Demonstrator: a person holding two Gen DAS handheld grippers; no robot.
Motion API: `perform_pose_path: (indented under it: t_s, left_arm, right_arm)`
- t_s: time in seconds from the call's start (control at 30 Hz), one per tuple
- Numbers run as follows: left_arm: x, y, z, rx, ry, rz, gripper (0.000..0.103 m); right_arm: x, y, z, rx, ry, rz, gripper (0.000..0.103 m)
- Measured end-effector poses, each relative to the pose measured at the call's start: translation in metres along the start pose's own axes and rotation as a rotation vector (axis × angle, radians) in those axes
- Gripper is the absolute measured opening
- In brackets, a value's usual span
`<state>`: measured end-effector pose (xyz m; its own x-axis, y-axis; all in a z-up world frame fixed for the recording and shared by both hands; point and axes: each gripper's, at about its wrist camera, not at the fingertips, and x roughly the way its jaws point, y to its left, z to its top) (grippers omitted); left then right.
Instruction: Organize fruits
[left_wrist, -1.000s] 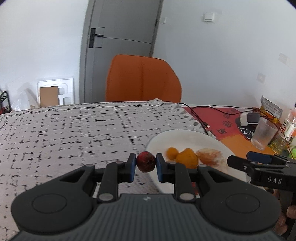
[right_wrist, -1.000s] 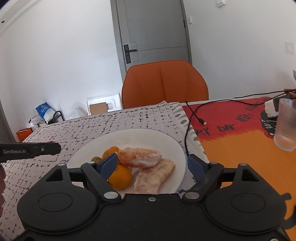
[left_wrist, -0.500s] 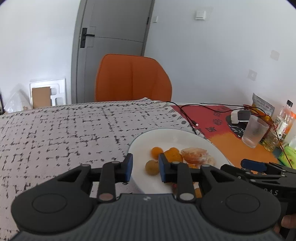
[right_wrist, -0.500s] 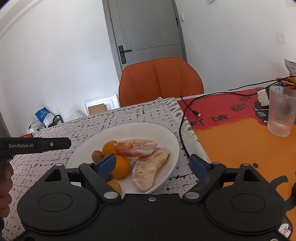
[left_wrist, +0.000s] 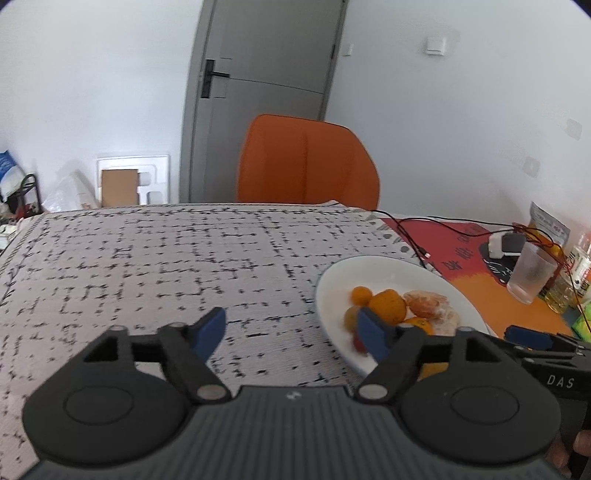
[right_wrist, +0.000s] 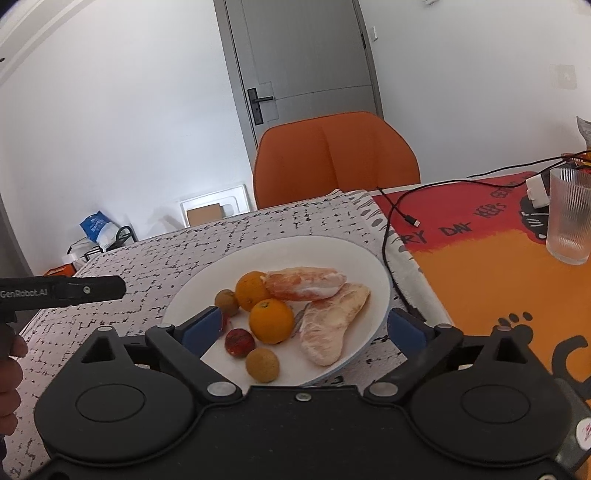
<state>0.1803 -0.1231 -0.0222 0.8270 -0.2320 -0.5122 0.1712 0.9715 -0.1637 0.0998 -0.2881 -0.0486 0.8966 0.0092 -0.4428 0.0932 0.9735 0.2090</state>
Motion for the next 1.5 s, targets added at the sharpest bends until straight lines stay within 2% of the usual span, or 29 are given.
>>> perform_pose_path:
  t_s: [0.1, 0.23, 0.33, 1.07, 1.5]
  left_arm:
    - [-0.007, 0.006, -0.001, -0.007, 0.002, 0.034, 0.086]
    - [-0.018, 0.015, -0.003, -0.019, -0.007, 0.071, 0.096]
    - [-0.027, 0.020, -0.005, -0.023, -0.006, 0.089, 0.098]
    - [-0.095, 0.031, -0.025, -0.040, -0.047, 0.116, 0.102]
    - [-0.132, 0.038, -0.035, -0.030, -0.059, 0.134, 0.103]
  right_arm:
    - [-0.003, 0.004, 0.000, 0.008, -0.003, 0.005, 0.103]
    - [-0.009, 0.011, 0.000, 0.004, -0.004, 0.013, 0.103]
    - [-0.014, 0.015, 0.001, 0.005, -0.006, 0.019, 0.103]
    - [-0.058, 0.037, -0.006, -0.001, -0.031, 0.095, 0.103]
    - [-0.077, 0.055, -0.011, -0.029, 0.004, 0.113, 0.103]
